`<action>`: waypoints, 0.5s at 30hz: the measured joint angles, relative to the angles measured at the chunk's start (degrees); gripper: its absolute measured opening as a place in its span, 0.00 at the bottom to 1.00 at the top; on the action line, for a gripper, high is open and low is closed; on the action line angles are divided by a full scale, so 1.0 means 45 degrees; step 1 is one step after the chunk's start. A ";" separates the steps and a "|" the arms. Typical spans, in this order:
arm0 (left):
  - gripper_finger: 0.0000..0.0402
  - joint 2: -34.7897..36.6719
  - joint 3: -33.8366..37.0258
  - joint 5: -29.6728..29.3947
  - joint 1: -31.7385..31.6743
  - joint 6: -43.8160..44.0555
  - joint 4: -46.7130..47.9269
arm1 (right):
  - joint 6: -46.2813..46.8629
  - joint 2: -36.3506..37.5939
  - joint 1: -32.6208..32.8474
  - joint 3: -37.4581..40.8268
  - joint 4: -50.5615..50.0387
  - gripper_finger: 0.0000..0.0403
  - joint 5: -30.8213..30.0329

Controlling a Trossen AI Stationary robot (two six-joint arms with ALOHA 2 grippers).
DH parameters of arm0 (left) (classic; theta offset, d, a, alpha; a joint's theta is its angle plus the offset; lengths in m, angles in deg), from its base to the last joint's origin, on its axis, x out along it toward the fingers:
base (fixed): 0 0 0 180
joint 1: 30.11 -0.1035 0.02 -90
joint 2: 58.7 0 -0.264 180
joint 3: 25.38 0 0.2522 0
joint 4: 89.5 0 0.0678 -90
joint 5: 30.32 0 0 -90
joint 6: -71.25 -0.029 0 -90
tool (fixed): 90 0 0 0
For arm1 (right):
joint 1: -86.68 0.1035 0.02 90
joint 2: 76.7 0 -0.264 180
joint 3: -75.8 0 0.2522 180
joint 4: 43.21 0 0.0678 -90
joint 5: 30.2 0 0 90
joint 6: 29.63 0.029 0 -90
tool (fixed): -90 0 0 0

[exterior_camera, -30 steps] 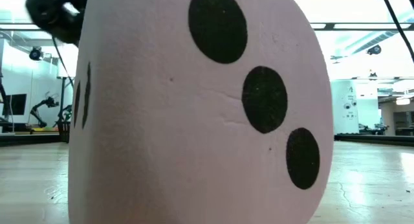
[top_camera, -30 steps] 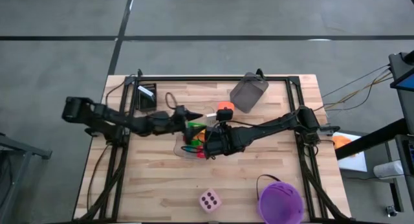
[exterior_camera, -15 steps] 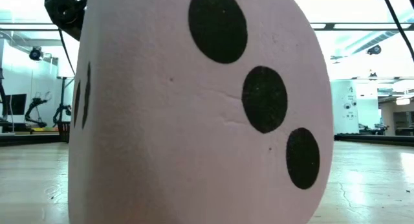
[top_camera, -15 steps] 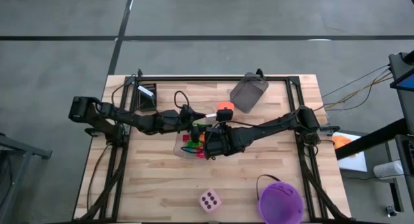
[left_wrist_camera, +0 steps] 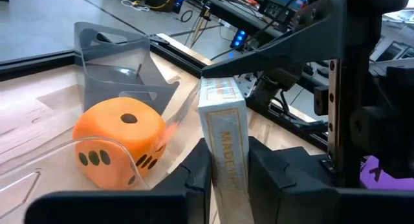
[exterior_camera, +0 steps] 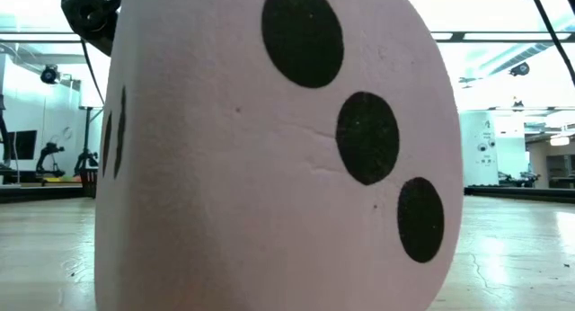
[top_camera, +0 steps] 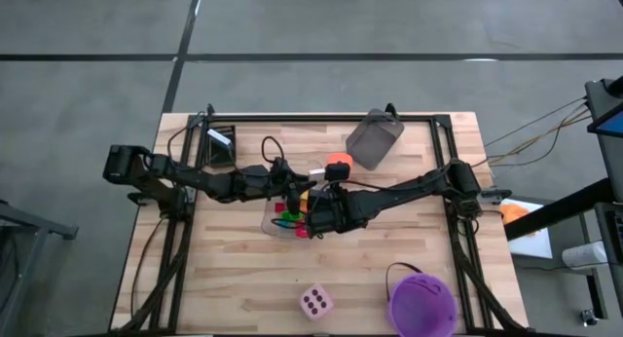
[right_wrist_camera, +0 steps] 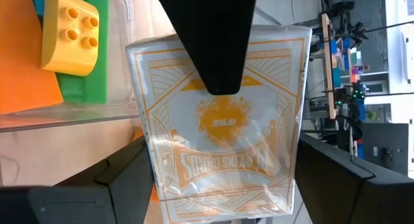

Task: Pick & Place Toys
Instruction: Put the orange deck of cards into the black basket

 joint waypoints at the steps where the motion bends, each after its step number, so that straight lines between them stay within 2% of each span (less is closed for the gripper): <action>1: 0.15 0.0000 0.0002 0.0008 -0.0004 -0.0023 0.0001 | -0.0004 0.0000 -0.0001 0.0000 0.0001 0.75 0.0001; 6: 0.15 0.0049 0.0005 0.0102 0.0000 -0.0162 0.0101 | 0.0002 0.0000 0.0004 0.0000 0.0051 0.76 0.0006; 12: 0.15 0.0102 0.0029 0.0359 0.0010 -0.0781 0.0342 | 0.0153 0.0003 0.0026 0.0000 0.0036 0.93 0.0140; 15: 0.15 0.0286 0.0039 0.0242 0.0003 -0.0928 0.0739 | 0.0483 0.0054 0.0053 0.0000 -0.0232 0.97 0.0086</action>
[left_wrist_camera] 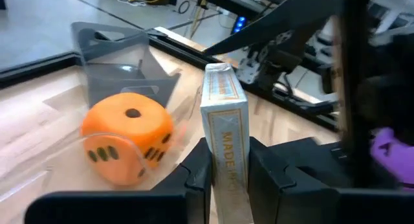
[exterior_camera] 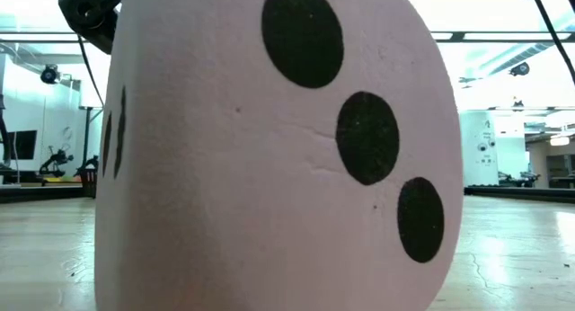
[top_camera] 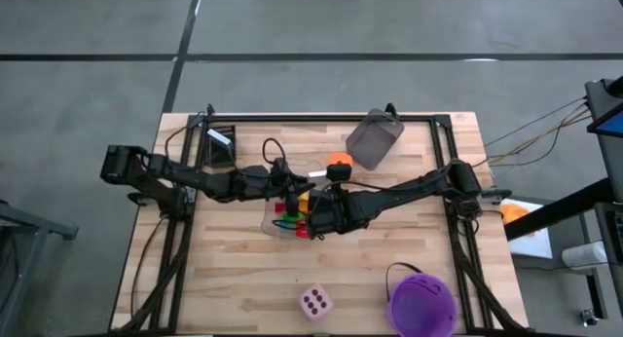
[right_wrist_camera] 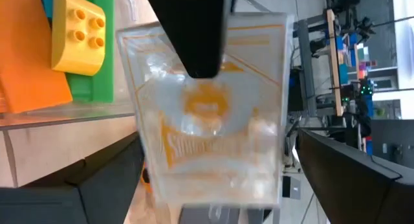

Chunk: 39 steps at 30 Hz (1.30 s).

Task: Pick & Place Toys
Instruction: Put the orange deck of cards into the black basket

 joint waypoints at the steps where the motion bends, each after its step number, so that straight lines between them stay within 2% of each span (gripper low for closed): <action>1: 0.15 0.0042 0.0003 -0.0028 -0.0008 -0.0093 0.0088 | 0.0088 0.0020 0.0018 0.0000 -0.0034 0.98 -0.0025; 7: 0.15 0.0705 0.0451 -0.0077 -0.0008 -0.0427 0.0116 | 0.0407 0.0024 0.0260 0.0010 -0.0056 0.99 -0.0111; 12: 0.15 0.1968 0.1379 -0.0395 -0.0030 -0.0490 0.0051 | 0.0417 0.0024 0.0629 0.0038 0.0143 0.99 -0.0104; 14: 0.15 0.2645 0.1837 -0.0395 -0.0033 -0.0585 0.0052 | 0.0380 0.0029 0.0816 0.0039 0.0561 0.99 0.0362; 17: 0.15 0.3770 0.2548 -0.0397 -0.0059 -0.0718 0.0093 | -0.0214 0.0029 0.1098 0.0039 0.1805 0.99 0.2004; 24: 0.15 0.6578 0.3811 -0.0452 -0.0326 -0.1149 0.1161 | -0.3193 0.0029 0.1734 0.0065 0.7191 0.99 0.6666; 27: 0.15 0.7757 0.4205 -0.0661 -0.0411 -0.1316 0.1877 | -0.4157 0.0065 0.1811 0.0636 1.0773 0.99 0.9210; 31: 0.15 0.9087 0.4693 -0.1017 -0.0445 -0.1608 0.2599 | -0.4904 0.0068 0.1791 0.2435 1.6272 0.99 1.2344; 35: 0.15 1.0156 0.5064 -0.1868 -0.0450 -0.1771 0.3429 | -0.5403 0.0269 0.1764 0.4840 2.0539 0.99 1.3225; 39: 0.15 1.0848 0.5401 -0.3133 -0.0460 -0.1799 0.3987 | -0.5363 0.1265 0.1738 0.7305 2.2894 0.99 1.3204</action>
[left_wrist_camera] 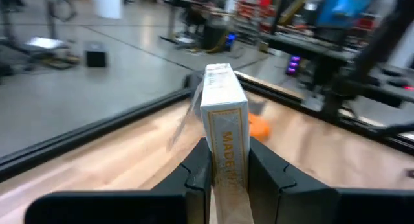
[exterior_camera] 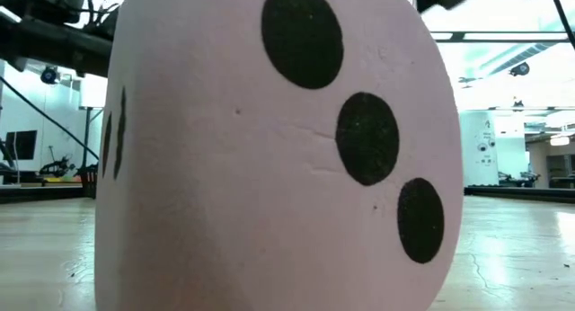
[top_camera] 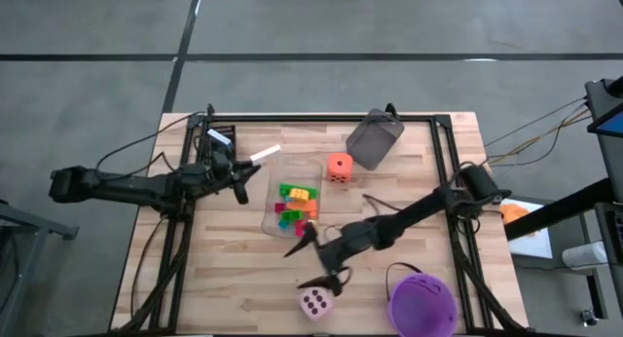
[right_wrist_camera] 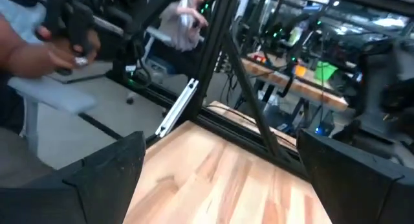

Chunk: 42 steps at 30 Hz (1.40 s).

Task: Pick & Place Toys
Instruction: Put the orange deck of cards into the black basket

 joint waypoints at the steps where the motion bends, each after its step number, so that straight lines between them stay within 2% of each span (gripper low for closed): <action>1: 0.15 0.0111 0.0020 -0.0311 -0.0008 0.0016 0.0235 | 0.0127 0.0338 0.0000 0.0549 0.0368 0.99 -0.0064; 10: 0.15 0.0450 -0.0057 -0.2690 -0.0083 0.0590 0.2358 | 0.0748 0.4996 0.0439 0.4960 0.0918 0.99 -0.2350; 15: 0.15 0.0436 -0.0606 -0.3234 -0.0107 0.1242 0.4152 | 0.0967 0.7175 0.0786 0.6773 0.0942 0.99 -0.3497; 18: 0.15 0.0450 -0.1162 -0.3425 -0.0107 0.1618 0.5719 | 0.1108 0.7958 0.0855 0.7626 0.1397 0.99 -0.3703; 22: 0.15 0.0445 -0.1970 -0.3443 -0.0107 0.2120 0.8031 | 0.1330 0.8389 0.0855 0.8314 0.1754 0.99 -0.3903; 28: 0.15 0.0441 -0.3532 -0.3470 -0.0117 0.3696 1.1614 | 0.1335 0.8183 0.0835 0.8372 0.1823 0.99 -0.4257; 32: 0.15 0.0421 -0.4179 -0.3561 -0.0125 0.4469 1.2769 | 0.1326 0.8026 0.0831 0.8243 0.1824 0.99 -0.4274; 38: 0.15 0.0392 -0.4323 -0.3960 -0.0136 0.5818 1.4540 | 0.1316 0.7919 0.0831 0.8194 0.1818 0.99 -0.4274; 42: 0.15 0.0216 -0.4323 -0.4542 -0.0200 0.6572 1.4713 | 0.1308 0.7919 0.0831 0.8194 0.1814 0.99 -0.4274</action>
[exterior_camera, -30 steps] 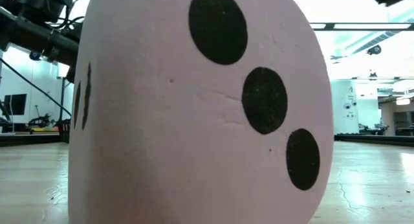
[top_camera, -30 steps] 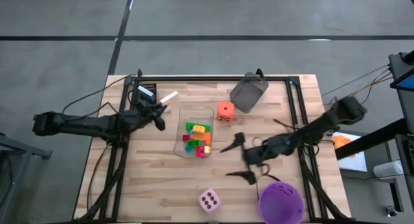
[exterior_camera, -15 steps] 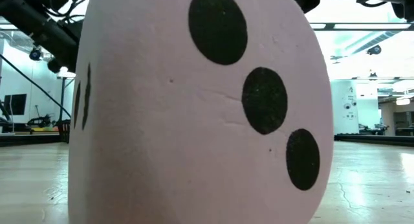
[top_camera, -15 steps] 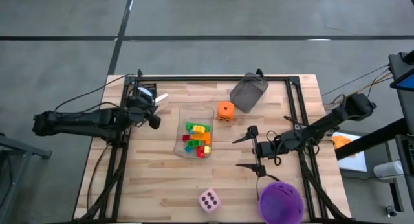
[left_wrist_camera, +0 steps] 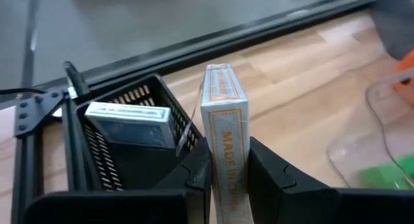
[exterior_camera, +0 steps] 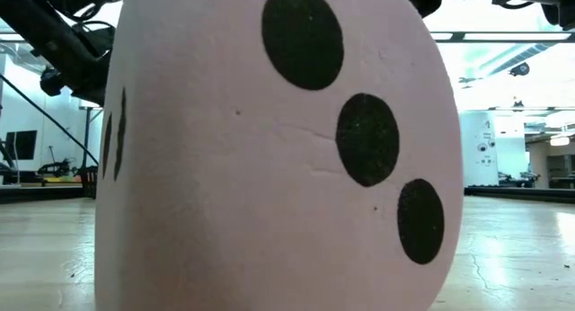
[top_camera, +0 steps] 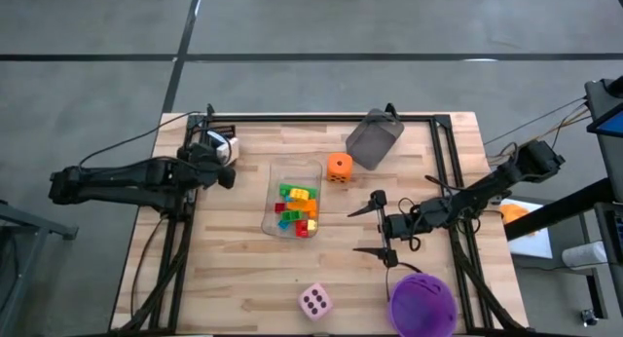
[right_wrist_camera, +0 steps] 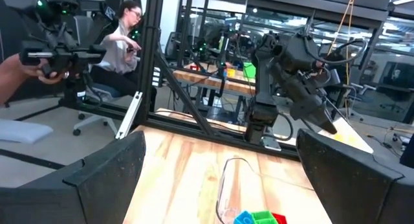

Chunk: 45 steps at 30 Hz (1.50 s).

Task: Pick & Place Toys
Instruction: Put the orange deck of cards into the black basket, then put the pink dice into the black bin

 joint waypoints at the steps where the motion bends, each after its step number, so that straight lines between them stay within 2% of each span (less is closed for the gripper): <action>1: 0.15 -0.0086 0.0000 -0.0089 -0.0049 0.0169 0.0037 | -0.0002 0.0000 0.0000 0.0000 0.0000 0.99 0.0000; 8: 0.15 -0.1230 0.0019 -0.0584 -0.0831 0.1778 0.1125 | -0.0006 0.0000 0.0000 -0.0005 0.0000 0.99 0.0000; 25: 0.15 -0.4853 0.0019 -0.0485 -0.2640 0.2074 0.0961 | -0.0006 -0.0005 0.0000 -0.0005 -0.0001 0.99 0.0000; 27: 0.22 -0.5012 0.0019 -0.0484 -0.2656 0.1951 0.0845 | -0.0009 -0.0005 0.0000 -0.0005 -0.0005 0.99 0.0000; 32: 0.45 -0.5021 0.0019 -0.0494 -0.2656 0.1878 0.0693 | -0.0009 -0.0005 0.0000 -0.0005 -0.0005 0.99 0.0000; 36: 0.58 -0.5021 0.0019 -0.0494 -0.2656 0.1679 0.0645 | -0.0006 -0.0005 0.0000 -0.0005 -0.0009 0.99 0.0000; 40: 0.66 -0.5021 -0.0029 -0.0801 -0.2653 0.1521 0.0555 | -0.0006 -0.0005 0.0000 -0.0005 -0.0010 0.99 0.0000; 45: 0.68 -0.5016 -0.0265 -0.1188 -0.2634 0.0853 0.0300 | -0.0011 -0.0005 -0.0005 -0.0005 -0.0010 0.99 0.0000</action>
